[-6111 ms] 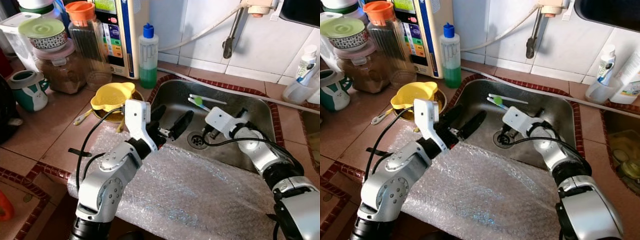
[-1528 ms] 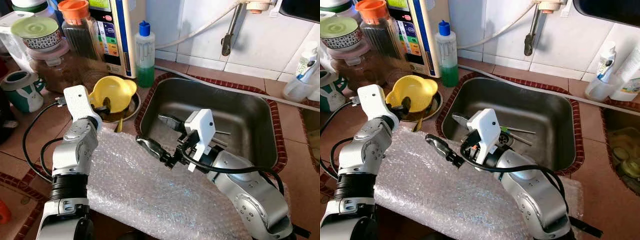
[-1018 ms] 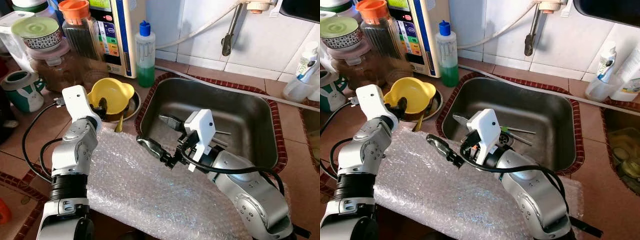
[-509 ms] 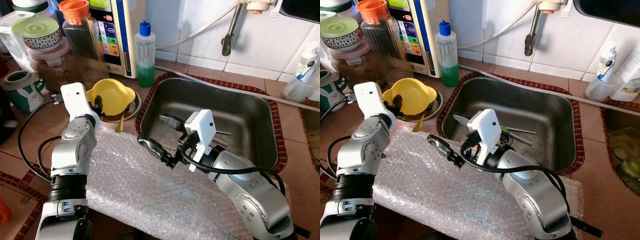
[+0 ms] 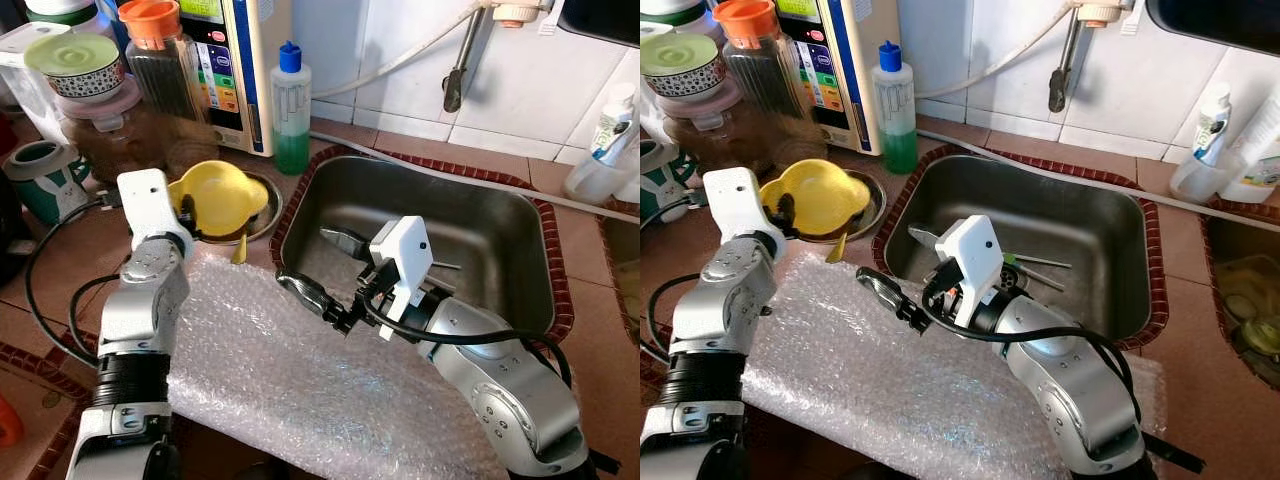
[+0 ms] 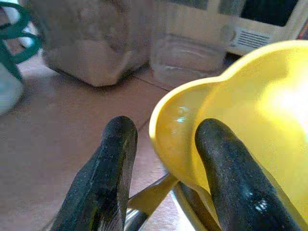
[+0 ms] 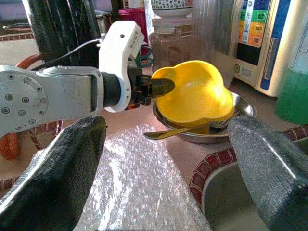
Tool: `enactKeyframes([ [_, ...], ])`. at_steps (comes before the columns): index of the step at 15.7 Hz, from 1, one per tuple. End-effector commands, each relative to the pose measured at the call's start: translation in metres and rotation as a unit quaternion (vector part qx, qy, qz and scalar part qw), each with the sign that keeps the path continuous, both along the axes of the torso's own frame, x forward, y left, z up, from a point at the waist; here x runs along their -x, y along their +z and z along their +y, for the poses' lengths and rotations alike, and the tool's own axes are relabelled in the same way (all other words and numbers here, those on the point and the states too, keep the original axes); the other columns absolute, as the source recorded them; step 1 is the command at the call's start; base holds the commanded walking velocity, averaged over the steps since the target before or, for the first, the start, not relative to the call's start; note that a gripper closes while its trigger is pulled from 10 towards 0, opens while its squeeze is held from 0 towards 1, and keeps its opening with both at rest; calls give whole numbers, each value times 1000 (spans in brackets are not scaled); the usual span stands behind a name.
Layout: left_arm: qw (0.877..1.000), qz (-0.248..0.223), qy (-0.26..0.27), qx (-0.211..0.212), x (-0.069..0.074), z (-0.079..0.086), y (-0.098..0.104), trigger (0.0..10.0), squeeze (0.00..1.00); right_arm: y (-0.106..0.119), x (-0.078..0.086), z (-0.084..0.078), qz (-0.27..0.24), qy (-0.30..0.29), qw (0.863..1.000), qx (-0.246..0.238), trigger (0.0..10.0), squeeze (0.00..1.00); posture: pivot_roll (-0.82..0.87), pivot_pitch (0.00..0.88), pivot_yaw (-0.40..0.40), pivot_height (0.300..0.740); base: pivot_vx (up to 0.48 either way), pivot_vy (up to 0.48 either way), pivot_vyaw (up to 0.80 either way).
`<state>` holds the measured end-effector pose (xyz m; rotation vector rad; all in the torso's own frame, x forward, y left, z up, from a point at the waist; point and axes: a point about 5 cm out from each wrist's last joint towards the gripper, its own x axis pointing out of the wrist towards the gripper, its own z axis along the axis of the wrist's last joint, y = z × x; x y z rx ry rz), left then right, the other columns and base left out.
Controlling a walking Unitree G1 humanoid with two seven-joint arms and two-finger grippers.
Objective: Kitchen organization
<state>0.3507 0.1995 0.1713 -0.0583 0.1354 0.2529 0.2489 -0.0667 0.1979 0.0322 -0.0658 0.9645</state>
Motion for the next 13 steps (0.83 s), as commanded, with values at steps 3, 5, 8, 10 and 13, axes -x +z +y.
enactKeyframes([
  [3,1000,-9,13,-2,2,5,2,0,0,1,-1,0,-6,3,1000,3,10000,0,-16,103,6,740,0,0,0],
  [5,1000,-5,22,-9,3,9,1,0,0,2,-1,0,-6,2,1000,3,10000,0,-14,106,6,740,0,0,0],
  [8,999,6,33,-15,4,14,-1,0,0,1,-1,0,-6,2,1000,4,10000,0,-13,108,6,740,0,0,0],
  [10,999,8,44,-19,5,18,-1,0,0,1,-1,0,-6,2,1000,4,10000,0,-11,109,6,740,0,0,0],
  [13,999,1,49,-18,5,19,1,0,0,1,-2,1,-6,1,1000,4,10000,0,-10,109,5,740,0,0,0],
])
